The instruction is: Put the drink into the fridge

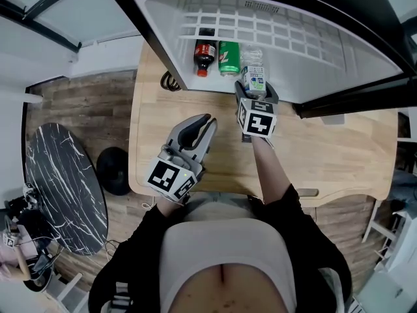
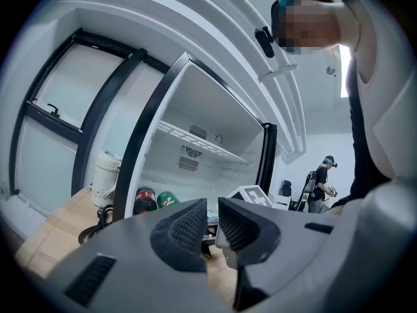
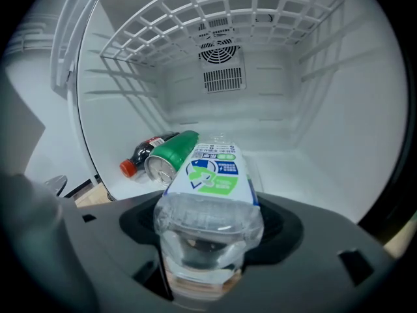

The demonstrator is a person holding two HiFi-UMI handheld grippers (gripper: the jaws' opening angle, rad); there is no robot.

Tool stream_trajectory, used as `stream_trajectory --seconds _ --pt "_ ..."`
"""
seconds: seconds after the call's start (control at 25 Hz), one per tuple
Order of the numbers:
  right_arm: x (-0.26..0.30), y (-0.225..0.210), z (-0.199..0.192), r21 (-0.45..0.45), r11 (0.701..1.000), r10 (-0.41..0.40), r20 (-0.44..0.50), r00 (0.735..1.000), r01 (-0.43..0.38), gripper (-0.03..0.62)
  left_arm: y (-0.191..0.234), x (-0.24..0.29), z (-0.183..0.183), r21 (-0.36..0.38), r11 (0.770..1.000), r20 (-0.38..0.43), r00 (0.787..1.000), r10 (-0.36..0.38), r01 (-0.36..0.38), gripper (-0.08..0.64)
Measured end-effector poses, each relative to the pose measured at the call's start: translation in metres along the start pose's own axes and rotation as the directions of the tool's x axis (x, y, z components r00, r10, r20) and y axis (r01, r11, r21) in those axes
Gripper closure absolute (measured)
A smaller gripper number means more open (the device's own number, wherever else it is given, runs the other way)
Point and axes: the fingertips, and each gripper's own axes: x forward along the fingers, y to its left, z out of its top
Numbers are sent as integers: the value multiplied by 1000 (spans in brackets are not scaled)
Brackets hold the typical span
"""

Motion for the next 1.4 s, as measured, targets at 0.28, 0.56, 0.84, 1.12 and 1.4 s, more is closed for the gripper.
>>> stream_trajectory --seconds 0.28,0.56,0.84,1.12,1.4 --pt "9 1 5 -39 999 3 -12 1000 -3 250 -1 -2 1 -3 1000 5 1000 4 -4 503" --pt "18 1 12 -59 998 -4 -29 1000 2 250 -4 -5 3 -3 1000 14 1000 8 -8 503" --pt "23 0 14 -71 997 -3 -57 998 -1 250 -8 -7 7 6 1000 20 1000 8 -8 503" --pt "27 -2 21 -81 997 -9 -70 998 3 251 -13 -9 6 5 1000 24 1000 10 -10 503" --pt "32 -7 26 -121 993 -17 -85 996 7 252 -14 -12 6 2 1000 28 999 18 -19 503"
